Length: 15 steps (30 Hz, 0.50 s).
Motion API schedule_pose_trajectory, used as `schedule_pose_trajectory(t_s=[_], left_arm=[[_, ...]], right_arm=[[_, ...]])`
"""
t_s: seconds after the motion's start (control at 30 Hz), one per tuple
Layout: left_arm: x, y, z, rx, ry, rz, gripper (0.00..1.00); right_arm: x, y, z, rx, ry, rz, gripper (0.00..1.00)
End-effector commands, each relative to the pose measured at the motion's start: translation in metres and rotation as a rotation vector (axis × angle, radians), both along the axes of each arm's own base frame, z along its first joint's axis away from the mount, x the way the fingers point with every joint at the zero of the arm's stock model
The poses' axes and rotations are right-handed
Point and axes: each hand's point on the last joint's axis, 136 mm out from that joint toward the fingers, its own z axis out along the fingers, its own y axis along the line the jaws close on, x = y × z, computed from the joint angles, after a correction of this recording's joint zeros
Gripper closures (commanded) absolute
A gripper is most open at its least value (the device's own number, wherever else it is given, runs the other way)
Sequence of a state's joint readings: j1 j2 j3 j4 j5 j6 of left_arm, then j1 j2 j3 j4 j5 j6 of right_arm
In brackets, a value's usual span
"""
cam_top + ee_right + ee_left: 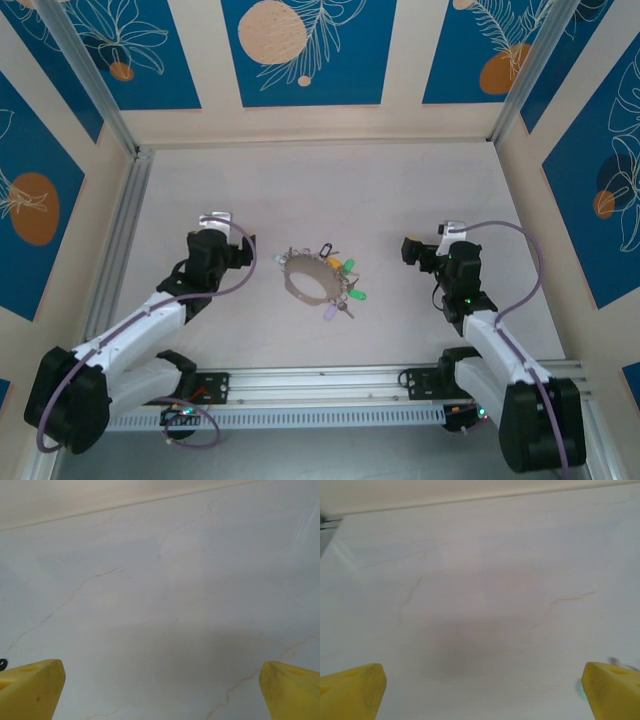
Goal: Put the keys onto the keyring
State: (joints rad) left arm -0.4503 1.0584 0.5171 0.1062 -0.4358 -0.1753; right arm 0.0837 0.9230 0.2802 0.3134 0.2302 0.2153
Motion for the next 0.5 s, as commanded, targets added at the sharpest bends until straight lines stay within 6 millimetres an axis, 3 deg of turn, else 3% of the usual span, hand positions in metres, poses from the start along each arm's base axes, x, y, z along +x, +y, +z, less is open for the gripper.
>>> schedule_pose_trajectory(t_s=[0.0, 0.17, 0.47], left_arm=[[0.016, 0.039, -0.006, 0.084, -0.008, 0.167, 0.00], [0.047, 0.053, -0.001, 0.263, -0.058, 0.187, 0.00], [0.065, 0.076, -0.044, 0.168, -0.162, 0.151, 0.00]], right_arm=[[0.020, 0.007, 0.020, -0.020, -0.124, 0.045, 0.01], [0.034, 0.003, 0.008, -0.036, -0.146, 0.028, 0.01], [0.064, -0.013, -0.007, -0.091, -0.102, -0.021, 0.01]])
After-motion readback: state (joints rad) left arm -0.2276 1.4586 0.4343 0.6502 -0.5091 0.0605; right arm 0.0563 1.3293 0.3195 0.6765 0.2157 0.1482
